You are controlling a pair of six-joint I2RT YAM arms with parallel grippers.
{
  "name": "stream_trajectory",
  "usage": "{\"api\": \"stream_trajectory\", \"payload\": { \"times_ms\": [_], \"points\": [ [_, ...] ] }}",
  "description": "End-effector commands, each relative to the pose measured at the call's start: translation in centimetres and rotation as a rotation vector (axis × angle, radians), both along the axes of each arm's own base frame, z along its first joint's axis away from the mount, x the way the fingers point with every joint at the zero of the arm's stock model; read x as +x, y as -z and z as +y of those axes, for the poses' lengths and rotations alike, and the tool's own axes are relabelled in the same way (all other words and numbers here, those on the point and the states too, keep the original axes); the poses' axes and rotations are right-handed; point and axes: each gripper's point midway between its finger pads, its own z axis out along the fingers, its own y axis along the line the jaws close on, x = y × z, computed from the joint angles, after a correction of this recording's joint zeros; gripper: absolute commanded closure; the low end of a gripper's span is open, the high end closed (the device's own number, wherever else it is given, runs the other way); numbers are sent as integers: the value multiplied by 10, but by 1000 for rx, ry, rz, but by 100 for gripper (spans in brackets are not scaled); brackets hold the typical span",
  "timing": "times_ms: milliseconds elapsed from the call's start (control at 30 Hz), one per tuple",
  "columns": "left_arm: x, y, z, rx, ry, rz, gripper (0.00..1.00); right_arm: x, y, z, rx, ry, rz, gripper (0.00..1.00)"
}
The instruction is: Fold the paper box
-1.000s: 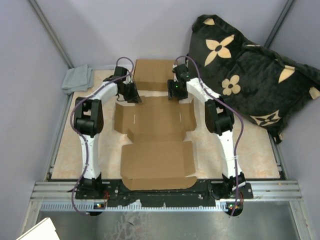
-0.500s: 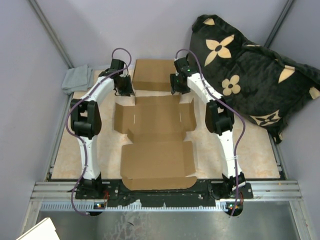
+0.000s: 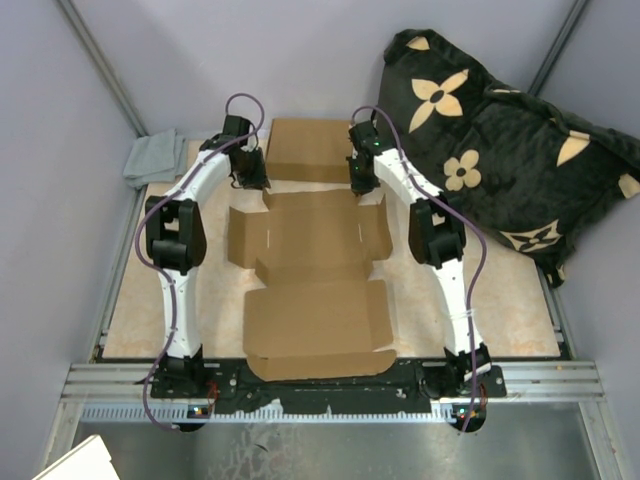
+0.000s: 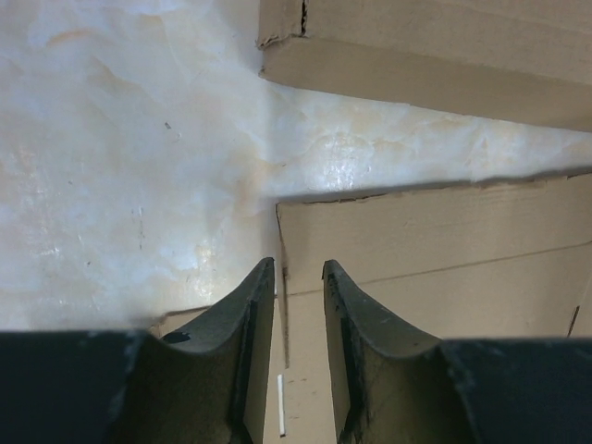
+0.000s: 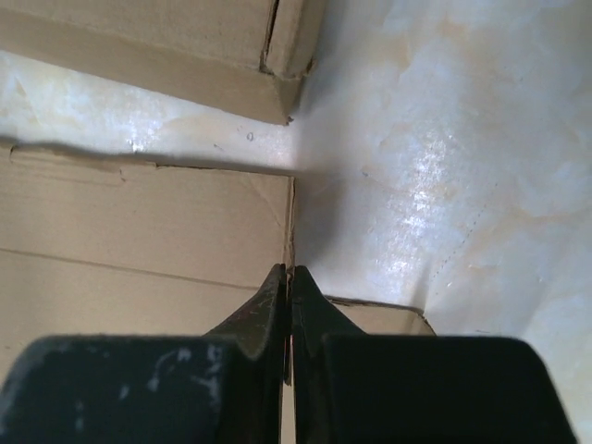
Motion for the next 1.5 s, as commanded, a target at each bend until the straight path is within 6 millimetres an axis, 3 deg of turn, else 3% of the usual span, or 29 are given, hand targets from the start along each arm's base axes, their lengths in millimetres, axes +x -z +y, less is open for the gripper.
{"api": "stream_trajectory", "payload": {
  "times_ms": [0,167,467,533,600,700,767,833,967,1233,1467],
  "points": [
    [2,-7,-2,1,15,-16,66,18,-39,4,25,-23,-177,100],
    [-4,-16,1,11,20,-29,67,25,-67,6,66,12,-368,100],
    [-17,-4,2,22,46,32,71,13,-89,7,106,22,-447,100],
    [-19,-6,0,14,51,36,78,11,-93,7,111,21,-460,100],
    [-22,-10,-1,8,58,39,97,8,-97,8,117,16,-465,100],
    [-27,-28,2,13,46,5,100,0,-107,8,129,8,-459,99],
    [-29,-49,5,14,49,-76,100,-7,-119,6,136,9,-454,79],
    [-35,-72,8,11,50,-167,100,-18,-138,1,140,7,-457,61],
    [-56,-107,4,-15,78,-312,100,-45,-165,-9,140,-10,-445,45],
    [-107,-139,-12,26,132,-585,100,-109,-198,-30,138,-83,-399,42],
    [-144,-159,-20,72,126,-786,100,-145,-205,-51,90,-106,-327,42]
  ]
}}
